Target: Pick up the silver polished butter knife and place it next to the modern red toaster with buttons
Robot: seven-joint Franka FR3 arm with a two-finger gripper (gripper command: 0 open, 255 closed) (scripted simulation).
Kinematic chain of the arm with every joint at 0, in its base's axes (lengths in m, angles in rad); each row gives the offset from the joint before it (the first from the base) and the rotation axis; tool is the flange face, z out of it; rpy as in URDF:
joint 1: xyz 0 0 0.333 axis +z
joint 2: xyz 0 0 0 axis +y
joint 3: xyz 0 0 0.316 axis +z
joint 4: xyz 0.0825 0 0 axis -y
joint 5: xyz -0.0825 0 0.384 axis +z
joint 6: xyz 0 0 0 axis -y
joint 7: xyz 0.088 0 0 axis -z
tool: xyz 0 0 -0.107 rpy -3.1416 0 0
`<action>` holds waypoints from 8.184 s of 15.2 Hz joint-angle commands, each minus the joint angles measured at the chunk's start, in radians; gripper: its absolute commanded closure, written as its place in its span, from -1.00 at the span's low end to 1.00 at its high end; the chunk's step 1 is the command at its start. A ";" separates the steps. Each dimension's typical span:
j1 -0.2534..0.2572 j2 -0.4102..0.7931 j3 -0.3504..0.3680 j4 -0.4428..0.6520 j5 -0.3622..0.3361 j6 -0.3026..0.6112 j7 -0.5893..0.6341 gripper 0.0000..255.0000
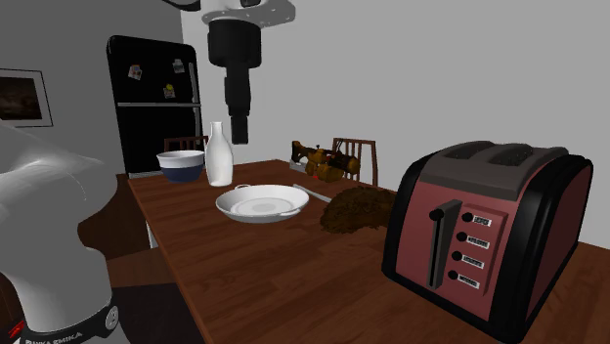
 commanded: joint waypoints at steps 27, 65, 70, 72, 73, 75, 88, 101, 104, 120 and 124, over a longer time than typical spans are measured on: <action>-0.061 0.397 0.676 0.057 0.421 0.412 1.103 -1.00; 0.105 1.329 0.741 0.641 -0.212 0.673 2.076 1.00; 0.105 1.329 0.741 0.641 -0.212 0.673 2.076 1.00; 0.103 1.323 0.744 0.646 -0.207 0.663 2.074 1.00; 0.100 1.316 0.748 0.651 -0.203 0.653 2.072 1.00; 0.096 1.304 0.755 0.661 -0.193 0.632 2.068 1.00; 0.078 1.239 0.789 0.754 -0.142 0.487 2.049 1.00; 0.085 1.208 0.806 0.894 -0.116 0.325 2.043 1.00; 0.090 1.207 0.808 0.934 -0.115 0.286 2.044 1.00; 0.165 1.253 0.806 1.222 -0.146 0.044 2.064 1.00; 0.203 1.283 0.800 1.325 -0.167 -0.029 2.071 1.00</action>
